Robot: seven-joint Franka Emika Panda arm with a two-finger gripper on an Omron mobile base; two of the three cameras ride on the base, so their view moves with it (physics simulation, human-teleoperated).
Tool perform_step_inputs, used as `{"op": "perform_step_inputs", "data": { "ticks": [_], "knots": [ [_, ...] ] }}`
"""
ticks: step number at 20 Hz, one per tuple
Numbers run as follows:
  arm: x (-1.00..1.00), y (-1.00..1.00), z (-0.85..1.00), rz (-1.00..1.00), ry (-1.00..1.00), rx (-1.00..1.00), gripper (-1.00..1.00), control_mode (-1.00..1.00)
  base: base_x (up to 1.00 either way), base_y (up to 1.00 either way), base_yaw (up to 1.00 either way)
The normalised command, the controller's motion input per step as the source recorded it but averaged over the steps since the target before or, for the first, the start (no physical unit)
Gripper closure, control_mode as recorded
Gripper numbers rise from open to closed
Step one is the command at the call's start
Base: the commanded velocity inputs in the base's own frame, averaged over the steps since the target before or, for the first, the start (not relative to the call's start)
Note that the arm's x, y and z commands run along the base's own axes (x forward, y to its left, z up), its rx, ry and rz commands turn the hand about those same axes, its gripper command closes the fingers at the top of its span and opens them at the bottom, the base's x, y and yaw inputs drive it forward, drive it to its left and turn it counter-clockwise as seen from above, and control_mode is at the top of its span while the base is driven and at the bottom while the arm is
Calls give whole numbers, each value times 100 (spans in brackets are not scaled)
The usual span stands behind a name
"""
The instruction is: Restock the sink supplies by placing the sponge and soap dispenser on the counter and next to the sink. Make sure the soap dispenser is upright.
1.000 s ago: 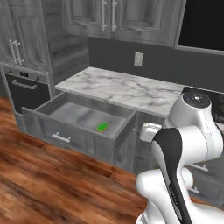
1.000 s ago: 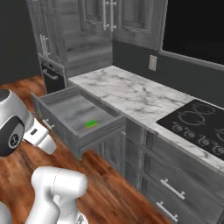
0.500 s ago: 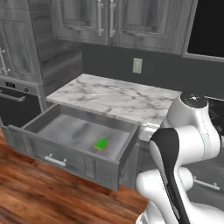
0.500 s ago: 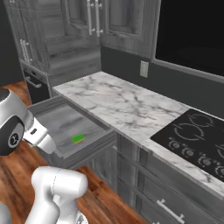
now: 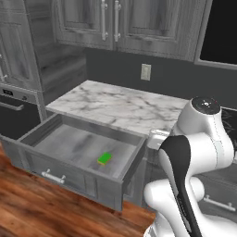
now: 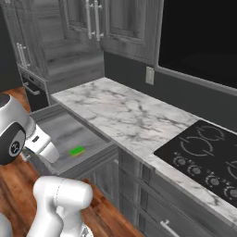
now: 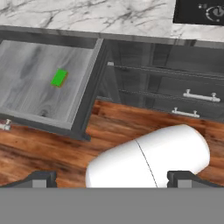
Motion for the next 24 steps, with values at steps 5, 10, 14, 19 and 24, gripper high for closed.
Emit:
{"op": "perform_step_inputs", "data": {
  "ticks": [5, 10, 14, 19, 24],
  "knots": [
    [0, 0, 0, 0, 0, 0, -100, 100, 56, -8, 12],
    [0, 0, 0, 0, 0, 0, -100, 100, 39, -8, 12],
    [0, 0, 0, 0, 0, 0, -100, 100, 47, 0, 8],
    [0, 0, 0, 0, 0, 0, -100, 100, 53, 1, 7],
    [0, 0, 0, 0, 0, 0, -100, 100, 22, 0, 5]
  ]
}}
